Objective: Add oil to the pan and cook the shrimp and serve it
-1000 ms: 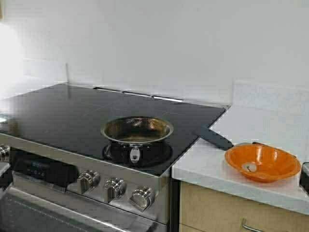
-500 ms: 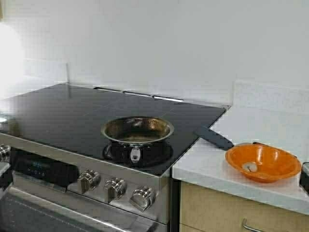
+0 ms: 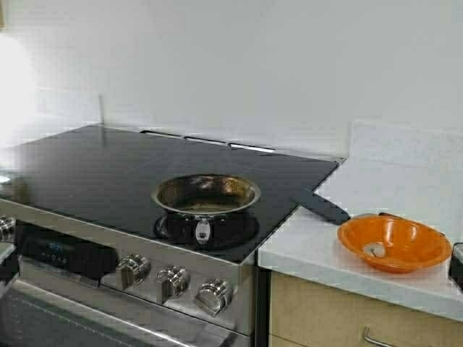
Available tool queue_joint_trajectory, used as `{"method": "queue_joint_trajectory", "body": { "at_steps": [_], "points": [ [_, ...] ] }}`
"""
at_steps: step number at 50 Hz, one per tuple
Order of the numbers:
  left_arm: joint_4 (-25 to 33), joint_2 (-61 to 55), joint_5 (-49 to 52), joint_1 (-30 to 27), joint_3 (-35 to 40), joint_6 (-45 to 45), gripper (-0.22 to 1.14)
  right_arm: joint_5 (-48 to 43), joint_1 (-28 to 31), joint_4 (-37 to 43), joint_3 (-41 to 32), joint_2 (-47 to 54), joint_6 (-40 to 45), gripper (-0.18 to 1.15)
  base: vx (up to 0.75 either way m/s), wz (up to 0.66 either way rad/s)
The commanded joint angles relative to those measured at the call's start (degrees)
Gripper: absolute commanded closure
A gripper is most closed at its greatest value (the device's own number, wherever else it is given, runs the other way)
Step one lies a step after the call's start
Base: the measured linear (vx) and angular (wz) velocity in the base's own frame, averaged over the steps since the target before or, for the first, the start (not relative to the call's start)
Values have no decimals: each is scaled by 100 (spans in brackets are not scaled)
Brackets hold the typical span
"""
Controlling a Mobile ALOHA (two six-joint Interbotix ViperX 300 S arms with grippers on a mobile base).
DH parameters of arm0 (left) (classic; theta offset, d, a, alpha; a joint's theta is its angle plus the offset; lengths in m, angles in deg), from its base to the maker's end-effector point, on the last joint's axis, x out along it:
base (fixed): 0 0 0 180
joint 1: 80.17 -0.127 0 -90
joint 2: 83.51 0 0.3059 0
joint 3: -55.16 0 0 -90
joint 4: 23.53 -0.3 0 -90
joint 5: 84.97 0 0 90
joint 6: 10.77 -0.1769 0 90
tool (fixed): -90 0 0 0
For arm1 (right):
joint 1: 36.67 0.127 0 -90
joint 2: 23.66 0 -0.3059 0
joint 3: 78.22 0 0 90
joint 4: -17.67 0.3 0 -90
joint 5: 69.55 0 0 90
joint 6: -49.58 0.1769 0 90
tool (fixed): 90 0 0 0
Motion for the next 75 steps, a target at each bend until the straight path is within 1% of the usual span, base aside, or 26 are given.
{"method": "queue_joint_trajectory", "body": {
  "at_steps": [1, 6, 16, 22, 25, 29, 32, 37, 39, 40, 42, 46, 48, 53, 58, 65, 68, 71, 75],
  "points": [
    [-9, -18, -26, -9, 44, -18, 89, 18, 0, 18, 211, -562, 79, 11, 0, 0],
    [-9, -26, -26, -9, 44, -18, 89, 167, 0, 18, 396, -729, 114, 11, 0, 0],
    [-9, -9, -18, -9, -18, 0, 89, 809, 0, 26, 694, -1002, 158, 11, 0, 0],
    [-9, -9, 26, -9, -35, 9, 89, 1037, 9, 35, 1055, -1283, 185, 12, 0, 0],
    [0, -18, 70, -9, -35, 9, 89, 1072, 35, 35, 1274, -1485, 176, 15, 0, 0],
    [0, -9, 141, -9, -35, 26, 89, 1072, 123, 26, 1670, -1881, 167, 31, 0, 0],
    [0, -26, 176, -9, -9, 35, 89, 1081, 237, -9, 1907, -2206, 105, 51, 0, 0],
    [0, -35, 176, -9, 26, 44, 89, 1099, 492, -176, 2232, -2786, -26, 91, 0, 0],
    [-9, -44, 185, -9, 35, 44, 89, 1099, 624, -316, 2329, -3032, -88, 101, 0, 0],
    [0, -44, 185, -9, 35, 62, 89, 1099, 703, -404, 2373, -3155, -123, 102, 0, 0],
    [0, -44, 193, -9, 35, 70, 89, 1099, 853, -615, 2461, -3410, -132, 100, 0, 0],
    [0, -44, 264, -9, 44, 79, 89, 1134, 1222, -1063, 2681, -3920, -141, 89, 0, 0],
    [0, -44, 325, -9, 70, 79, 89, 1134, 1415, -1274, 2795, -4157, -132, 86, 0, 0],
    [9, -35, 457, -9, 132, 97, 89, 1134, 1898, -1758, 3076, -4685, -123, 88, 0, 0],
    [9, -26, 501, -9, 158, 114, 89, 1257, 2312, -2004, 3296, -5124, -88, 89, 0, 0],
    [9, 62, 510, -9, 158, 149, 89, 1872, 2848, -2039, 3560, -5607, 132, 89, 0, 0],
    [18, 132, 510, -9, 167, 176, 89, 2145, 3199, -2145, 3674, -5783, 229, 89, 0, 0],
    [9, 193, 510, -9, 158, 202, 89, 2180, 3551, -2435, 3788, -5933, 255, 89, 0, 0],
    [9, 246, 510, -9, 149, 202, 89, 2004, 4025, -2988, 3894, -6135, 334, 89, 0, 0]
  ]
}}
